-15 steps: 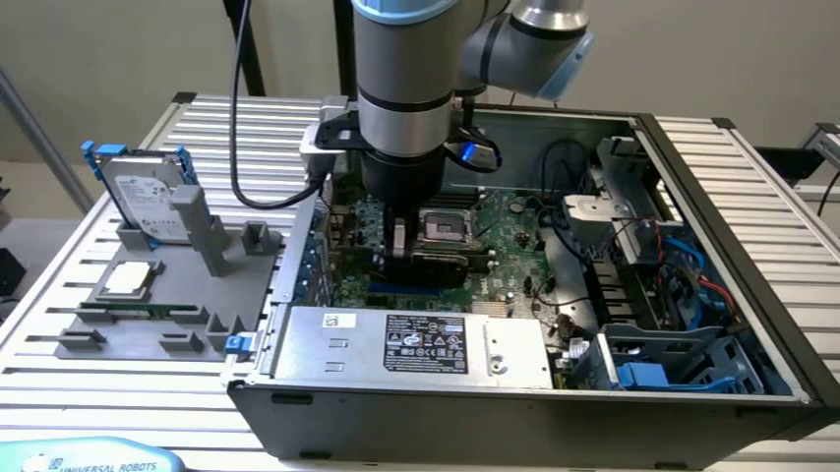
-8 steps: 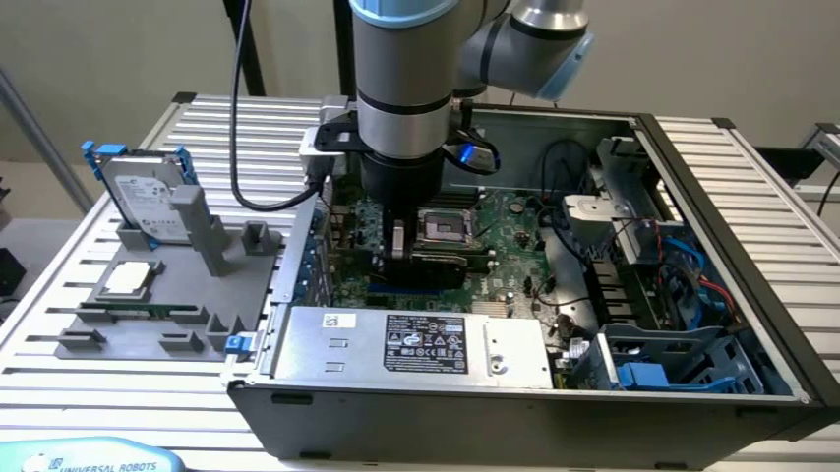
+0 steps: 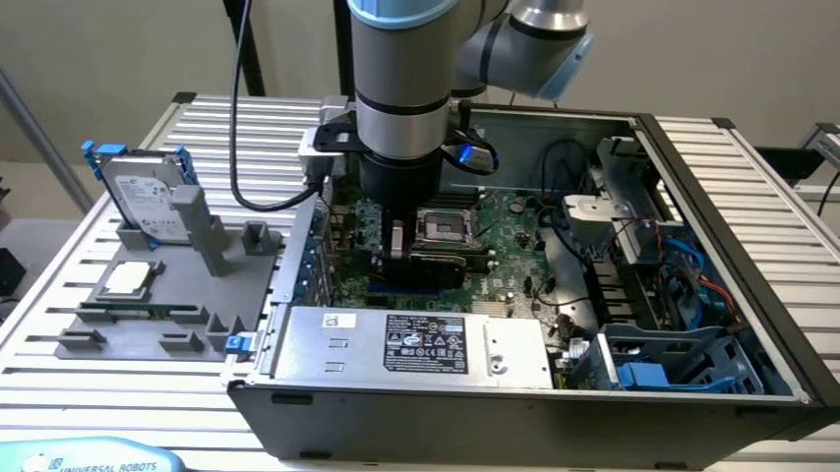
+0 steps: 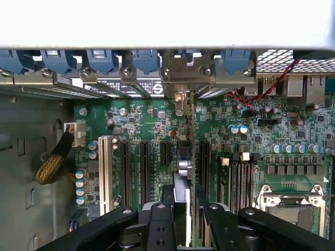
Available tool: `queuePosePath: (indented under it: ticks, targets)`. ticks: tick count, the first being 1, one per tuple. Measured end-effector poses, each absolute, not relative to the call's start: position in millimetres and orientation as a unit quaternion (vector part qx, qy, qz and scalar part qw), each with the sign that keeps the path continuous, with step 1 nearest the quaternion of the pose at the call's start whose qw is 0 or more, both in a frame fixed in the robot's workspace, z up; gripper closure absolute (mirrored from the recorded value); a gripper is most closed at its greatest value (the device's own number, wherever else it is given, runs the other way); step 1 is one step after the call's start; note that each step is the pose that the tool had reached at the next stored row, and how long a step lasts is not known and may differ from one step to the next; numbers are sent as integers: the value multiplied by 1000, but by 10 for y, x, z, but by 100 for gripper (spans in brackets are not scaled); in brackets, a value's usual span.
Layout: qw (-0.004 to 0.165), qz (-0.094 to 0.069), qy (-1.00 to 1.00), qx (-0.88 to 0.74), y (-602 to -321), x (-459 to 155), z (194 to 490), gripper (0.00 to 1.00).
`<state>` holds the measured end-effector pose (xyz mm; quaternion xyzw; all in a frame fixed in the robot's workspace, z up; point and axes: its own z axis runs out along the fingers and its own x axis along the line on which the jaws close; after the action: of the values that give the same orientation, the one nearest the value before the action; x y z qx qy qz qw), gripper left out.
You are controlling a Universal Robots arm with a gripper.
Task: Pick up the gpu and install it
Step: 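Insert the gpu into the slot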
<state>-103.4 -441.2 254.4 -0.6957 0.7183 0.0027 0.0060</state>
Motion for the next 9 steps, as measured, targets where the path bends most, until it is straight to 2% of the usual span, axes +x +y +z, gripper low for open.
queuePosePath:
  ticks: [9]
  targets:
    - [4,1,718,-696,-4407,-1035,2527,73]
